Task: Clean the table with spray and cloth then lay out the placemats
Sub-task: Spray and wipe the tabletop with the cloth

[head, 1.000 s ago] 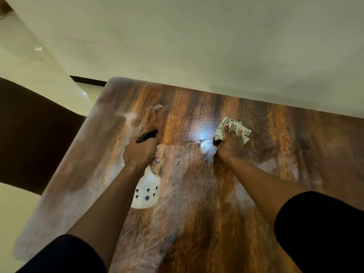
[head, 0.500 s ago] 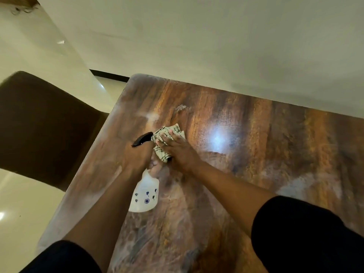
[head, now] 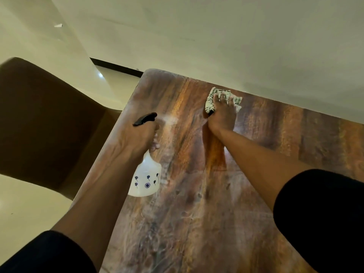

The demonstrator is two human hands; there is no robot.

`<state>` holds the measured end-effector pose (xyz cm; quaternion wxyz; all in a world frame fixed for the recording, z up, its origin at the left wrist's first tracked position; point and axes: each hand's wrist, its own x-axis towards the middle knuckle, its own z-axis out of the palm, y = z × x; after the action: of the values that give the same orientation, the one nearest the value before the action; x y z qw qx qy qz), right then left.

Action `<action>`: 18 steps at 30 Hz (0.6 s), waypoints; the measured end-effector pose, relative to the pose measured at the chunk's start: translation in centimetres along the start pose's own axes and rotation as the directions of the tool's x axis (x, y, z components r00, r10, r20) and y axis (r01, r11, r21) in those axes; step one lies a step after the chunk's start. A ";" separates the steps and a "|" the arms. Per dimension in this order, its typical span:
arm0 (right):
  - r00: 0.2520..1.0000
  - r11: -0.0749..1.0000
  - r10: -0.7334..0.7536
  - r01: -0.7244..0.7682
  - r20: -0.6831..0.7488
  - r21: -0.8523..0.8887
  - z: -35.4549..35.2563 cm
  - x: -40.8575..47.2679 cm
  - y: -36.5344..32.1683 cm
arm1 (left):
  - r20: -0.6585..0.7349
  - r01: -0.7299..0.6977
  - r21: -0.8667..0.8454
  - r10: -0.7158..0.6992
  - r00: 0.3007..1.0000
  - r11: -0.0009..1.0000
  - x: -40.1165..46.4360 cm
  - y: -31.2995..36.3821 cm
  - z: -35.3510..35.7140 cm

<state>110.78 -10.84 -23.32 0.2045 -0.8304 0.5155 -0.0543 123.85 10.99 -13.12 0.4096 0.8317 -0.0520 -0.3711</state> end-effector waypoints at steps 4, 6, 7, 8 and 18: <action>0.996 0.996 -0.085 0.083 -0.039 -0.042 1.6 -0.9 -3.2 | -0.145 -0.069 0.004 0.068 0.987 0.998 1.3 -1.5 -2.0; 0.980 0.980 -0.197 0.197 0.001 -0.027 3.0 -1.5 -5.1 | -0.153 -0.049 -0.011 0.047 0.987 0.999 1.9 -2.2 -3.0; 0.963 0.963 -0.267 0.267 0.026 -0.017 3.9 -2.2 -6.4 | -0.156 -0.038 -0.015 0.035 0.987 0.999 2.1 -2.6 -3.5; 0.938 0.939 -0.341 0.343 0.057 -0.012 5.0 -3.1 -7.8 | -0.162 -0.030 -0.017 0.027 0.986 0.999 2.2 -3.0 -3.9; 0.661 0.696 -0.702 0.716 0.267 0.058 7.0 -4.4 -9.6 | -0.133 -0.007 -0.018 0.004 0.991 1.000 2.3 -2.7 -4.6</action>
<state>118.87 -1.26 -25.32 0.2132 -0.9696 0.1203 -0.0033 127.97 14.86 -14.58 0.4207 0.8507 -0.0235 -0.3142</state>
